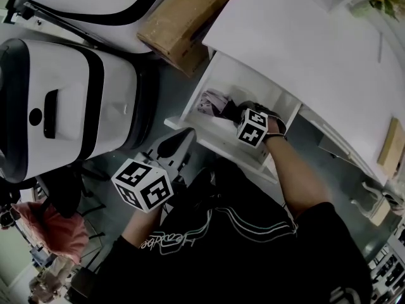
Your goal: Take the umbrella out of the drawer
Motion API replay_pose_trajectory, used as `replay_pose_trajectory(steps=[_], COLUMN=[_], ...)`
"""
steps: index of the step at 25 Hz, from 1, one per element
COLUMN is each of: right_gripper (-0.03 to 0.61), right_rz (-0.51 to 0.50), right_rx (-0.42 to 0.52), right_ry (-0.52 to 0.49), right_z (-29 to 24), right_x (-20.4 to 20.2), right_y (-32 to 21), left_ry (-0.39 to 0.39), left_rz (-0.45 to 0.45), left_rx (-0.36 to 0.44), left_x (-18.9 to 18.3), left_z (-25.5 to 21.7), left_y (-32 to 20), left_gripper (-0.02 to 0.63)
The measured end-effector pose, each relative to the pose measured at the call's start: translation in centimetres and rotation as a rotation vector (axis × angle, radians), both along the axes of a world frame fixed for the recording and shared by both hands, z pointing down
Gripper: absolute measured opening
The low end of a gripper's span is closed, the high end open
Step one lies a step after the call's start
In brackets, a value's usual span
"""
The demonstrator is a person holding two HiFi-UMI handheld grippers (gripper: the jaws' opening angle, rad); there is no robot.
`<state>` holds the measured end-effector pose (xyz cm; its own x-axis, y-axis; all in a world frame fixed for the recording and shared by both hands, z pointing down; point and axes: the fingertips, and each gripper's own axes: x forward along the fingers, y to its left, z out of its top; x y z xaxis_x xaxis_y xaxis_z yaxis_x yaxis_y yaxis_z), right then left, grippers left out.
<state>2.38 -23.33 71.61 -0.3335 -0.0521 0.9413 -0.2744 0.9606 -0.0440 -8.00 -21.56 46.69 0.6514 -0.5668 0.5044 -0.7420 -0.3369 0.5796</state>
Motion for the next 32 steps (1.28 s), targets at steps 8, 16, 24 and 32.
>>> replay_pose_trajectory(steps=[8, 16, 24, 32], right_gripper=[0.212, 0.212, 0.212, 0.212], right_rz=[0.132, 0.223, 0.421, 0.586], right_rx=[0.062, 0.254, 0.363, 0.42], right_ry=[-0.004, -0.069, -0.314, -0.629], right_z=[-6.7, -18.3, -29.1, -36.7], right_x=[1.5, 1.7, 0.2, -2.2], right_y=[1.4, 4.2, 11.2, 19.1], left_ry=[0.043, 0.075, 0.076, 0.057], left_rz=[0.043, 0.119, 0.214, 0.295], left_rx=[0.049, 0.109, 0.201, 0.268], left_x=[-0.9, -0.8, -0.6, -1.1], left_z=[-3.5, -7.6, -12.4, -16.0], left_y=[1.3, 5.4, 11.3, 17.2], left_gripper=[0.02, 0.02, 0.02, 0.02])
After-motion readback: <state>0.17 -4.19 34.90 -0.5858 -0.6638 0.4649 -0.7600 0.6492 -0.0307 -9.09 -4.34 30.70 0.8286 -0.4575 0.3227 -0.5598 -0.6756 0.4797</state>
